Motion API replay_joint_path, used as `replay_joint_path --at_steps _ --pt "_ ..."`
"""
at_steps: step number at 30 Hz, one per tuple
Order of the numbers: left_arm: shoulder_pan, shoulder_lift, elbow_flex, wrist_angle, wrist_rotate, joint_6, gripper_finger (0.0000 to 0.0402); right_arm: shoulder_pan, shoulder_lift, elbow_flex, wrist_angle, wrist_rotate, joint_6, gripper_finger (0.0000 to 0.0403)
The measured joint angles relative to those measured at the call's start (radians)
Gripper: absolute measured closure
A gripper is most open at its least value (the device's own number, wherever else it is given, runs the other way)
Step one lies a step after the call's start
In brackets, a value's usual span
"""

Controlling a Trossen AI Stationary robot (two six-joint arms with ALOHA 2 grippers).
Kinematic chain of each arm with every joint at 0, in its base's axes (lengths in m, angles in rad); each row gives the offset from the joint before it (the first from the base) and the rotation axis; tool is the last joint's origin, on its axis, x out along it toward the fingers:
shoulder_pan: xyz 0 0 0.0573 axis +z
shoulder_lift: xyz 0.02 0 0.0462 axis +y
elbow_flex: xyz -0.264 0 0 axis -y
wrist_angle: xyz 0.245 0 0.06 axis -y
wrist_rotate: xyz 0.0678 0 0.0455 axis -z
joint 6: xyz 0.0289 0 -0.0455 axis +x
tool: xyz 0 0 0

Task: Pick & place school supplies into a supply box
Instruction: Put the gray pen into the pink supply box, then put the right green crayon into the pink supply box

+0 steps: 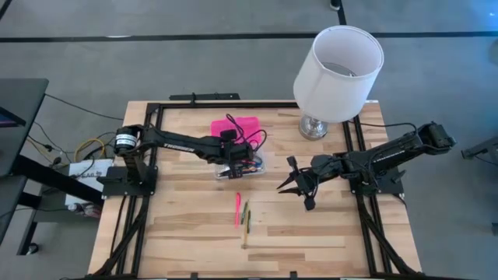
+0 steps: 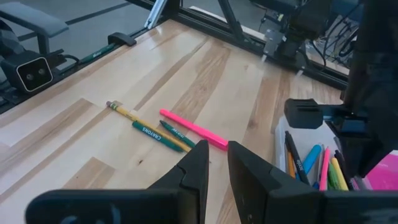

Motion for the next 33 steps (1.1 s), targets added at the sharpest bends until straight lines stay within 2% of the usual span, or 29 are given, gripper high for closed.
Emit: replay_joint_path --at_steps 7,11,22,28,33 --pt "0.042 0.000 0.000 -0.113 -0.007 -0.009 0.0372 0.000 0.000 0.000 0.000 0.000 0.000 0.0348" --pt "0.049 0.000 0.000 -0.120 -0.001 -0.013 0.0358 0.000 0.000 0.000 0.000 0.000 0.000 0.0348" --pt "0.028 0.000 0.000 -0.081 0.002 0.054 0.0286 0.000 0.000 0.000 0.000 0.000 0.000 0.0348" --pt "-0.068 -0.045 0.000 -0.151 0.024 0.072 0.0277 0.000 0.001 0.000 0.006 0.000 0.003 0.0348" --pt "-0.203 -0.157 -0.045 -0.170 0.016 0.068 0.0286 0.000 0.019 0.000 0.030 0.000 0.046 0.0348"
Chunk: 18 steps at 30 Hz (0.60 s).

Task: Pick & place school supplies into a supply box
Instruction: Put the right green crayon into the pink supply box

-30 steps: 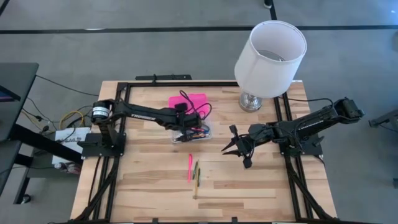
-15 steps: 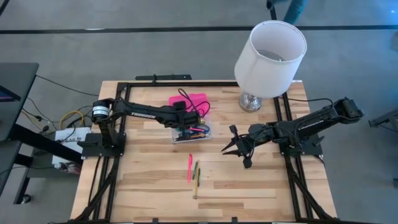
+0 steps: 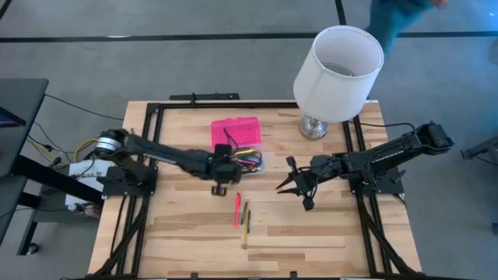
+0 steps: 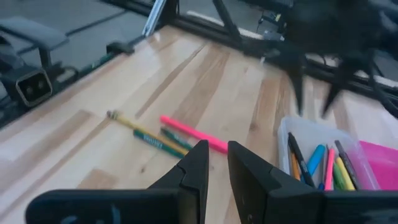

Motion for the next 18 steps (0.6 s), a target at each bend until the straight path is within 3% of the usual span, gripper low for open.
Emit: replay_joint_path --at_steps 4,10,18 --pt "-0.123 -0.128 -0.107 0.041 -0.010 -0.060 0.0289 -0.002 0.039 -0.001 0.050 0.000 0.014 0.0348" --pt "-0.300 -0.311 -0.376 0.287 -0.058 -0.034 0.0290 -0.010 0.156 0.014 0.190 0.000 -0.003 0.0348" --pt "-0.406 -0.386 -0.609 0.536 -0.107 -0.073 0.0290 -0.021 0.371 0.147 0.201 -0.020 0.010 0.0348"
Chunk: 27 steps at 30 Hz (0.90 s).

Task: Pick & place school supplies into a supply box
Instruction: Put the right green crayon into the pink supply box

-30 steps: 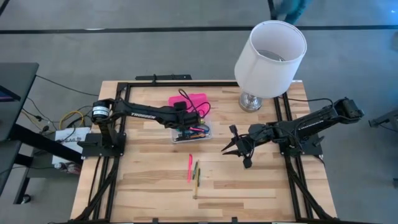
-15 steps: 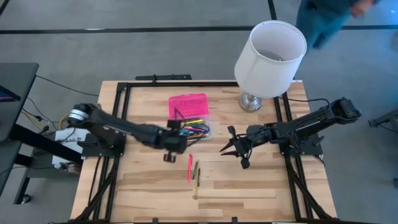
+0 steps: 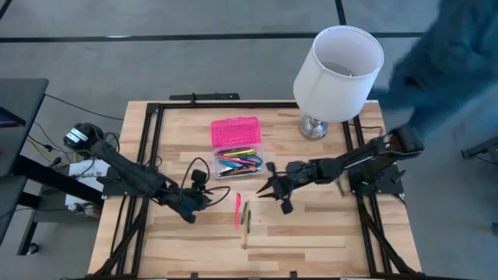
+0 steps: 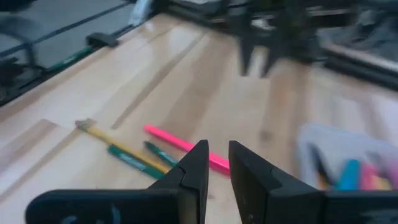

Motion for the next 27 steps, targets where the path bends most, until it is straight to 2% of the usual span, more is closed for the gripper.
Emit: replay_joint_path --at_steps 4,6,13,27 --pt "-0.032 0.000 -0.038 0.048 -0.039 -0.025 0.0290 0.026 0.128 0.105 -0.056 -0.128 -0.046 0.0348" --pt "-0.044 0.001 -0.041 0.048 -0.052 -0.036 0.0290 0.045 0.177 0.155 -0.108 -0.159 -0.054 0.0348" --pt "-0.076 0.001 -0.041 0.073 -0.090 -0.037 0.0290 0.078 0.316 0.301 -0.271 -0.160 -0.060 0.0348" --pt "-0.077 0.002 -0.041 0.076 -0.101 -0.038 0.0290 0.086 0.446 0.402 -0.263 -0.158 -0.059 0.0348"
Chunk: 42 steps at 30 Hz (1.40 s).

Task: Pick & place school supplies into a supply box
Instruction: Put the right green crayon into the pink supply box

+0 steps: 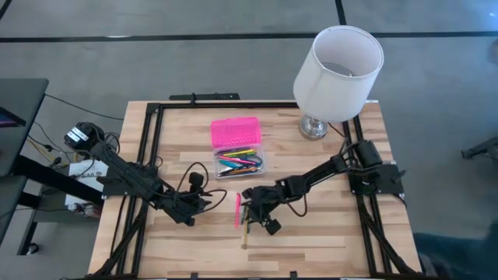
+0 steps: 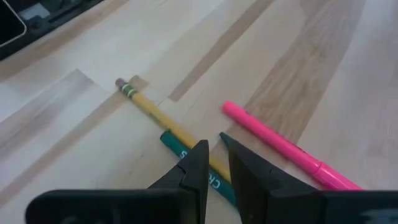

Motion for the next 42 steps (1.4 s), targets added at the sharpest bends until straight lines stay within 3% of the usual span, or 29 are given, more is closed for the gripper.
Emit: replay_joint_path --at_steps 42 --pt "0.000 0.000 0.000 -0.010 0.000 -0.002 0.0290 0.010 0.032 0.001 0.020 0.081 0.178 0.0348"
